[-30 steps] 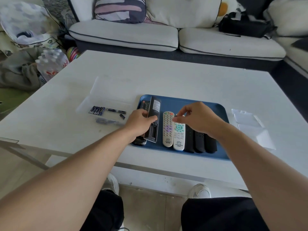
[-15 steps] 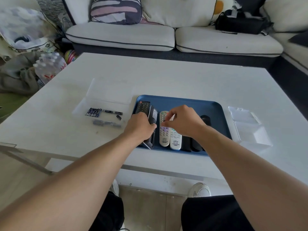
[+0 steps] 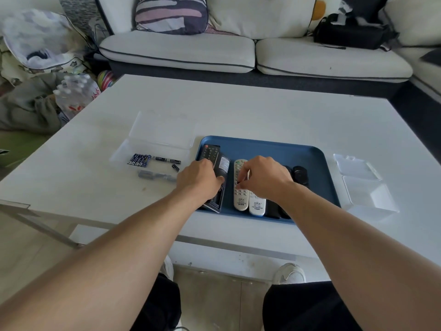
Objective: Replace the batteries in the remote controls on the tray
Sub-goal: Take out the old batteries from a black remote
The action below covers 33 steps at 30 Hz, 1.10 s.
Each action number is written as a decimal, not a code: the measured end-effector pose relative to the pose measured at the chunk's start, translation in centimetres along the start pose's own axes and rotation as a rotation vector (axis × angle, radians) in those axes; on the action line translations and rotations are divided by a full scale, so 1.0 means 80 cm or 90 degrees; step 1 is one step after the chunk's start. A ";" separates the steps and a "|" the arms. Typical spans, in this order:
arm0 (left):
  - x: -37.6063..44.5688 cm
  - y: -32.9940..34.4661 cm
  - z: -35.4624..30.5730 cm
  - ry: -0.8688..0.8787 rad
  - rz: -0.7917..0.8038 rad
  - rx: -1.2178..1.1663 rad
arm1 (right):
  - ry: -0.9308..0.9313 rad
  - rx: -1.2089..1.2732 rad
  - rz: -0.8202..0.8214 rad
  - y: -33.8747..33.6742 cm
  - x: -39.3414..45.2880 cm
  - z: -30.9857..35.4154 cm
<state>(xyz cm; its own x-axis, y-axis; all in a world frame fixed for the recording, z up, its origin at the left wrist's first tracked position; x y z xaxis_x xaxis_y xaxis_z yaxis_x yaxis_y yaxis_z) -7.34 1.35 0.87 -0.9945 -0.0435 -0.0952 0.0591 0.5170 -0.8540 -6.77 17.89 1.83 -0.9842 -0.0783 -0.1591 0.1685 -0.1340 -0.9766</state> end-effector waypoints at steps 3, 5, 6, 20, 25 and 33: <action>0.000 0.001 0.002 0.002 0.012 -0.027 | 0.017 -0.031 -0.001 0.004 0.004 -0.001; 0.000 0.003 0.002 0.008 0.015 -0.054 | 0.016 -0.029 0.022 0.009 0.006 -0.001; 0.000 0.003 0.002 0.014 0.014 -0.062 | 0.015 -0.019 0.030 0.009 0.006 -0.001; 0.007 0.007 -0.008 0.029 0.016 -0.049 | 0.112 0.345 0.099 0.011 -0.003 -0.078; 0.010 0.009 -0.031 0.054 -0.040 -0.045 | 0.237 0.353 -0.134 -0.030 -0.023 -0.152; 0.014 0.036 -0.079 0.142 -0.040 -0.167 | 0.372 0.173 -0.155 -0.031 -0.077 -0.277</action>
<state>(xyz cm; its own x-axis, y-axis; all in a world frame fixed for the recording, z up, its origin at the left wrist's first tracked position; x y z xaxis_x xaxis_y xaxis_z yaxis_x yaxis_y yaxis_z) -8.86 8.17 1.56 -0.9915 0.0911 0.0928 0.0017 0.7227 -0.6911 -2.35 40.59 2.02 -0.8511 0.5209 -0.0656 -0.1290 -0.3286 -0.9356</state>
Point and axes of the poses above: each hand's wrist, its own x-axis towards the middle knuckle, its own y-axis out of the palm, z = x × y, the point moved 6 cm from there along x, towards the middle knuckle, and after that the axes turned 12 degrees about -x, right-handed, at the moved point
